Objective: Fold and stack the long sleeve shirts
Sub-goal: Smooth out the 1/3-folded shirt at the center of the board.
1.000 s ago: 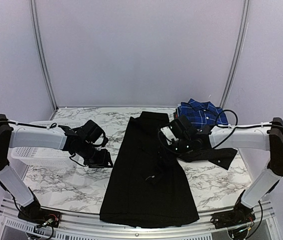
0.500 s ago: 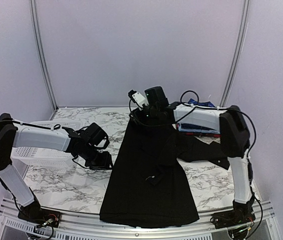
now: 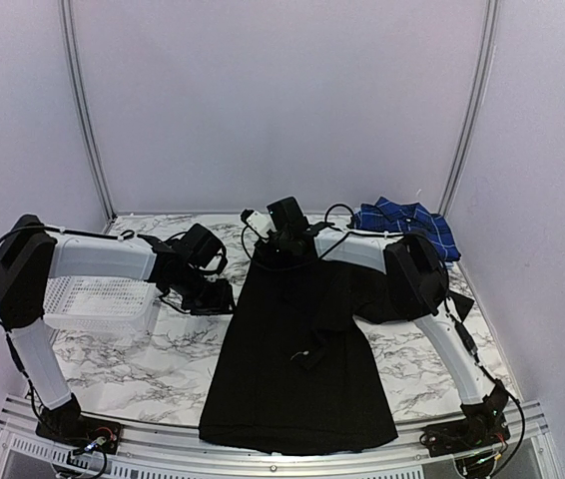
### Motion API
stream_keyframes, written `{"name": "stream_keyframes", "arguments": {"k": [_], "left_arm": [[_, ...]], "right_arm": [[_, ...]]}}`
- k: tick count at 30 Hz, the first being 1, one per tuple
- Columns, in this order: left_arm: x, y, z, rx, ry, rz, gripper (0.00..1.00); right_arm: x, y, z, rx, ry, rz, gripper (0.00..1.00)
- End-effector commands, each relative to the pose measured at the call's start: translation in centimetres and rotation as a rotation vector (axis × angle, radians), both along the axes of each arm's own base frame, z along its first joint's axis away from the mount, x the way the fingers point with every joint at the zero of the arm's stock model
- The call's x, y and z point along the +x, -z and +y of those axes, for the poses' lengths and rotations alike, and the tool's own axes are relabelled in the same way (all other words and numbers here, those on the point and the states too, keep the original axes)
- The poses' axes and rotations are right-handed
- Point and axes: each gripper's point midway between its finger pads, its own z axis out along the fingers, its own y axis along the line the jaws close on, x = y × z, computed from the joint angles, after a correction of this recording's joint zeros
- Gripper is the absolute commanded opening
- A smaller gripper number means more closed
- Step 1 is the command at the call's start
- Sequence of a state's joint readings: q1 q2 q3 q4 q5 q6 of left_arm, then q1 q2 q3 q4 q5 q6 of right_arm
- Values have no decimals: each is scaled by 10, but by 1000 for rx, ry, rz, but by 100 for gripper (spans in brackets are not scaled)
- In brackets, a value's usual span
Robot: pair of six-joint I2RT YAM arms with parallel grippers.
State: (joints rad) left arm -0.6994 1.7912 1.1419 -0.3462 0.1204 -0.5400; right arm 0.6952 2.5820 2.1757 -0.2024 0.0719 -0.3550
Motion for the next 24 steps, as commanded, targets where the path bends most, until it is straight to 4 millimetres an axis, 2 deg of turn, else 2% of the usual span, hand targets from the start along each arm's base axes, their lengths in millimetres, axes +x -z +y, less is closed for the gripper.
{"name": "stream_keyframes", "arguments": {"k": [1, 4, 11, 16, 18, 20, 24], "left_arm": [[33, 2, -2, 34, -20, -33, 50], [62, 4, -7, 34, -54, -59, 49], [140, 10, -22, -21, -113, -139, 50], [185, -6, -48, -122, -72, -236, 51], [193, -12, -56, -150, -62, -249, 51], [192, -17, -61, -182, -55, -243, 49], [175, -30, -63, -252, -39, -233, 46]], "right_arm": [[17, -29, -15, 2, 92, -101, 22], [16, -40, -23, 22, 133, -124, 0], [-14, -69, -22, 135, 73, -28, 0], [-35, -74, -26, 237, 55, 102, 0], [-42, -73, -34, 263, 81, 155, 0], [-52, -68, -43, 288, 113, 219, 0], [-84, -37, -56, 348, 174, 383, 0]]}}
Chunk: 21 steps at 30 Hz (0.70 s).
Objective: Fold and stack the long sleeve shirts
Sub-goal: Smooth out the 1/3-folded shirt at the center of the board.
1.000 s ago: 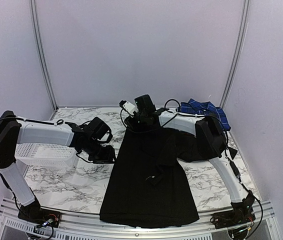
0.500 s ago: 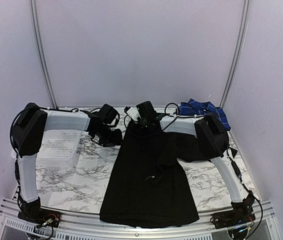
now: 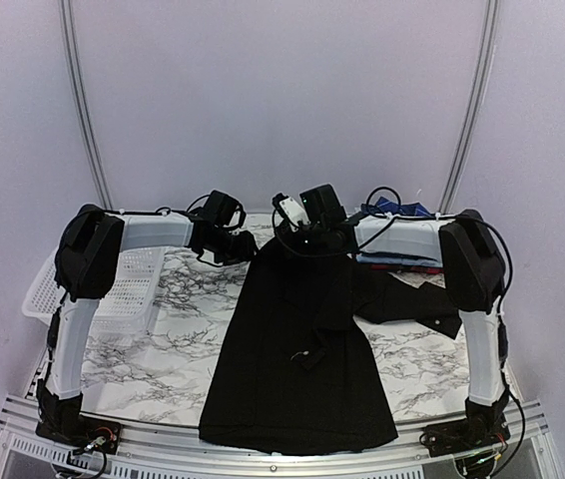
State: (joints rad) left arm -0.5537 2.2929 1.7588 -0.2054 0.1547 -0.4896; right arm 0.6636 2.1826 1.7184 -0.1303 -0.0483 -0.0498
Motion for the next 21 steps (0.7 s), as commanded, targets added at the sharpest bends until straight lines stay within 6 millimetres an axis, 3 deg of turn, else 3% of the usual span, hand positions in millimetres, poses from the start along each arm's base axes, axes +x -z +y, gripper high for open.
{"name": "stream_keyframes", "arguments": {"k": [1, 6, 10, 16, 21], "left_arm": [[-16, -27, -12, -99, 59, -27, 46], [-25, -25, -17, -116, 93, -25, 44], [-21, -30, -28, -144, 98, -47, 43], [-15, -17, -57, -152, 133, -54, 40], [-19, 22, -62, -132, 144, 8, 39]], "right_arm": [[-35, 34, -12, 121, 63, 241, 0], [-63, 69, -19, 195, 107, 396, 0], [-68, 76, -28, 212, 151, 415, 0], [-62, 67, -27, 257, 167, 389, 0], [-43, 41, -30, 230, 197, 301, 20]]}}
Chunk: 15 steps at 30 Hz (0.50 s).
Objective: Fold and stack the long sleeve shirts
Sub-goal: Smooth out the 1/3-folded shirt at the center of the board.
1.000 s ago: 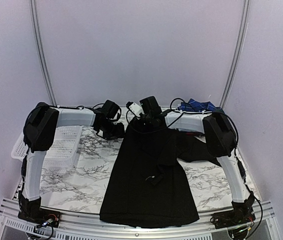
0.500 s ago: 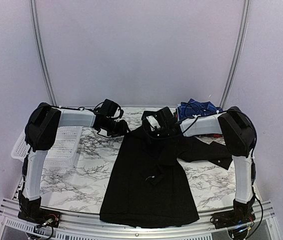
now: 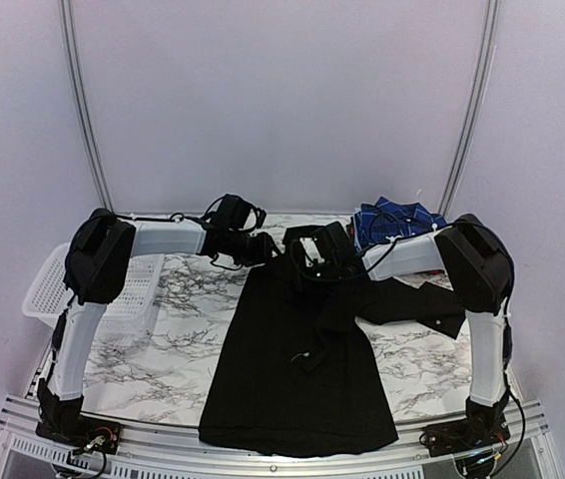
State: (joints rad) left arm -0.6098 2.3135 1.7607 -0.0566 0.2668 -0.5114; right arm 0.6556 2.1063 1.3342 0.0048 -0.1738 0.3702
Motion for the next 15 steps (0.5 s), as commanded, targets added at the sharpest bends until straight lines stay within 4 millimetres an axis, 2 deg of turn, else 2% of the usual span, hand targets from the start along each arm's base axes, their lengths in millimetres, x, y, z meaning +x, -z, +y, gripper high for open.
{"name": "stream_keyframes", "arguments": {"k": [1, 5, 11, 15], "left_arm": [[-8, 43, -8, 21, 31, 69, 39], [-12, 48, -15, 22, 66, 60, 39], [-15, 46, -20, 19, 89, 45, 39], [-18, 50, -22, 13, 95, 53, 39]], "right_arm": [[30, -54, 1, 13, 44, -121, 23], [49, -66, 1, 12, 67, -154, 30], [87, -71, -12, -5, 140, -177, 45], [110, -67, -4, -32, 135, -168, 52]]}}
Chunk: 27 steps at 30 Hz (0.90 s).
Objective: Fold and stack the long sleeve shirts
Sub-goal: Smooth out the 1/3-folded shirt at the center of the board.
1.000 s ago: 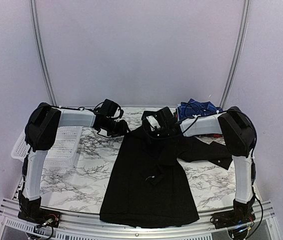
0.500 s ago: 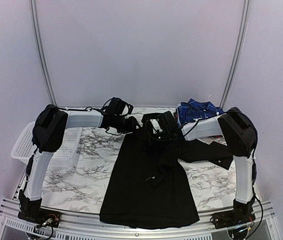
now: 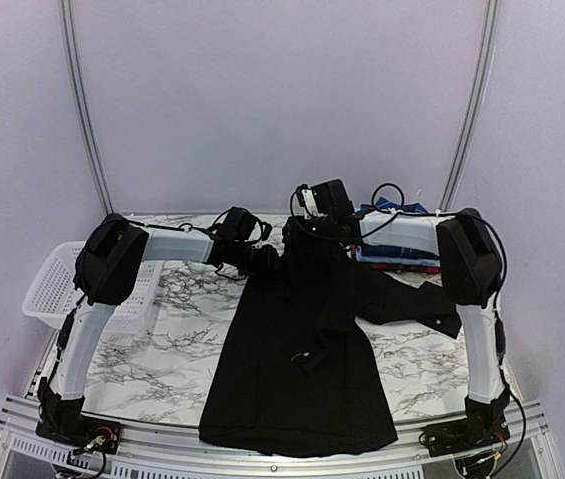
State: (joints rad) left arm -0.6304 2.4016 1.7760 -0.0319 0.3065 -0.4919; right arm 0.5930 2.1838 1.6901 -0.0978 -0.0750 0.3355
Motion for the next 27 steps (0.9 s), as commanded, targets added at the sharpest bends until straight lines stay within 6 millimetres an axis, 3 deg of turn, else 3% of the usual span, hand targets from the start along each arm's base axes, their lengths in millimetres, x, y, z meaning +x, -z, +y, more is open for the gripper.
{"name": "stream_keyframes", "arguments": {"k": [1, 13, 15, 21, 27], "left_arm": [[-6, 9, -7, -2, 31, 9, 39], [-7, 11, -6, -6, 32, 9, 39], [-8, 12, -6, -2, 30, 11, 39], [-5, 10, 0, 11, 16, -1, 39], [13, 1, 20, 18, -30, -18, 39]], "right_arm": [[22, 20, 0, -59, 20, 40, 52], [28, 47, 3, -69, 47, 125, 50], [29, 46, 4, -68, 50, 125, 43], [37, 39, -4, -12, 54, 133, 3], [52, 8, 0, 165, -48, 89, 0]]}}
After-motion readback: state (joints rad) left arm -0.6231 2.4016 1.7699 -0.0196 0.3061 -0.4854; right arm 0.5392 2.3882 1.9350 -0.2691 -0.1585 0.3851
